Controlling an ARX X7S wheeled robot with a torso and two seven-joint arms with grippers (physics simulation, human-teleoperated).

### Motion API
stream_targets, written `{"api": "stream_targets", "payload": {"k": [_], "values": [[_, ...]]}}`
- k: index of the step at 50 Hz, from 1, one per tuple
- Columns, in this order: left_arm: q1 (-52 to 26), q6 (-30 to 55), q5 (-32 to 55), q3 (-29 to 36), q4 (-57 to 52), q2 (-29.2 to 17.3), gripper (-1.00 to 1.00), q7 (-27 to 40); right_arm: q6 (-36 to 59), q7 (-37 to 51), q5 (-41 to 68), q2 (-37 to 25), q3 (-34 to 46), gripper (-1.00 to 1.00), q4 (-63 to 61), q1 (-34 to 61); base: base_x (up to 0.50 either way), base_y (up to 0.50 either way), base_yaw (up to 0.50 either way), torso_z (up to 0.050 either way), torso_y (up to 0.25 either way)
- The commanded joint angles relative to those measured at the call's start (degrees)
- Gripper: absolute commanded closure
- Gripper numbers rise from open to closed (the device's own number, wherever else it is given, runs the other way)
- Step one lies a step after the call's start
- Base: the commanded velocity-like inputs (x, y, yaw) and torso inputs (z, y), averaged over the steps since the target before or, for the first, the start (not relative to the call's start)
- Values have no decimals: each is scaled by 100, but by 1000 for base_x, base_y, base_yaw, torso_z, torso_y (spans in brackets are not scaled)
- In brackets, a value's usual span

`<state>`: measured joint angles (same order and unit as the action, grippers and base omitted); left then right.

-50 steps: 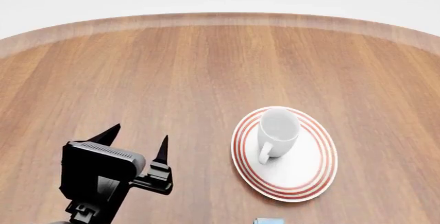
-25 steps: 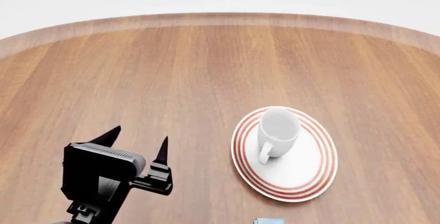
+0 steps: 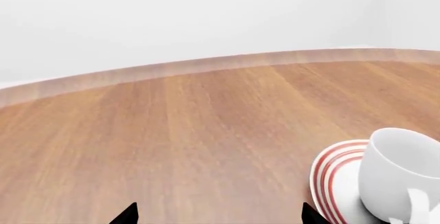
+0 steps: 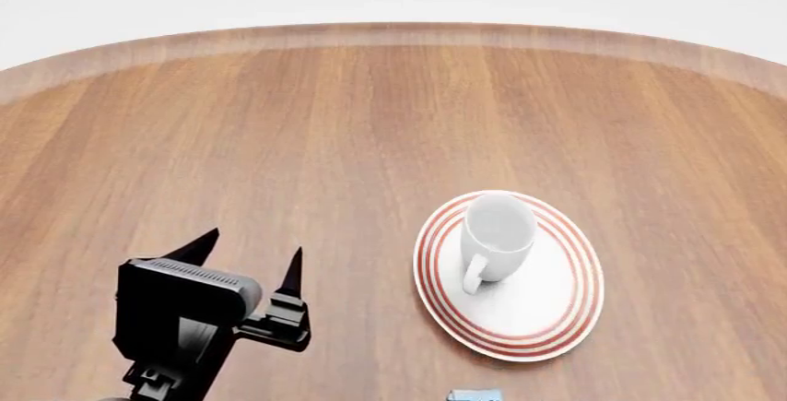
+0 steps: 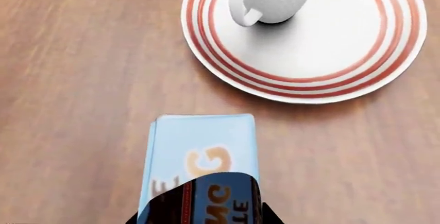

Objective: Pick up the white mug and put it on the plate, and put the chocolate pudding to the right of the plate.

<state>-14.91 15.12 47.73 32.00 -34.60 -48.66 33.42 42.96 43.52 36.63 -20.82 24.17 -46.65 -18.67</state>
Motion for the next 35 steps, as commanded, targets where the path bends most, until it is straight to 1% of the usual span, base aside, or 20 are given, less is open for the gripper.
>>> {"api": "stream_targets", "payload": {"k": [1,8,9,10,12,13,14,15,16,18,20,22,25,28,29,30,33,35], "values": [[21,-56,4,-173,34,136,-100,-185,77,-214,-178,-12,-69,100,-336,54,0,0,0,0,0],[55,-103,29,-206,50,112,-100,-202,227,100,174,-211,-401,100,-1253,97,0,0,0,0,0],[67,-110,49,-220,44,99,-100,-194,9,364,404,-447,-350,100,-1330,196,0,0,0,0,0],[72,-113,48,-221,47,100,-100,-193,-286,683,601,-750,-128,100,-1331,340,0,0,0,0,0],[77,-111,52,-221,42,97,-100,-187,-1054,1450,950,-1467,551,100,-1332,762,0,0,0,0,0],[78,-121,46,-221,60,102,-100,-198,-1868,2037,1070,-2122,1322,100,-1334,1260,0,0,0,0,0],[79,-121,49,-225,59,99,-100,-195,-2477,2505,1099,-2574,2109,100,-1334,1778,0,0,0,0,0],[79,-120,55,-228,56,96,-100,-191,-2932,2869,1072,-2878,2815,100,-1334,2271,0,0,0,0,0],[80,-116,67,-235,41,88,-100,-181,-3667,3310,943,-3320,3674,100,-1334,3028,0,0,0,0,0],[85,-124,61,-235,47,91,-100,-185,-4646,4053,739,-3770,5393,100,-1334,4432,0,0,0,0,0],[83,-135,62,-238,82,98,-100,-200,-5376,4630,402,-3961,7112,100,-1334,5740,0,0,0,0,0],[104,-149,61,-245,64,85,-100,-195,-5888,4645,175,-4302,7912,100,-1334,6293,0,0,0,0,0],[109,-155,76,-261,51,70,-100,-188,-6284,4646,11,-4637,8331,100,-1334,6597,0,0,0,0,0],[116,-164,90,-276,46,64,-100,-177,-7011,4646,-454,-5138,9439,100,-1335,7512,0,0,0,0,0],[116,-165,90,-276,46,64,-100,-178,-7063,4646,-460,-5165,9584,100,-1334,7643,0,0,0,0,0],[116,-167,75,-265,56,75,-100,-185,-7238,4646,-528,-5376,10093,100,-1335,8208,0,0,0,0,0],[124,-172,71,-263,56,77,-100,-183,-7623,4646,-655,-5610,11502,100,-1335,9693,0,0,0,0,0],[126,-176,81,-271,67,73,-100,-185,-8022,4646,-617,-5742,13180,100,-1335,11412,0,0,0,0,0]]}}
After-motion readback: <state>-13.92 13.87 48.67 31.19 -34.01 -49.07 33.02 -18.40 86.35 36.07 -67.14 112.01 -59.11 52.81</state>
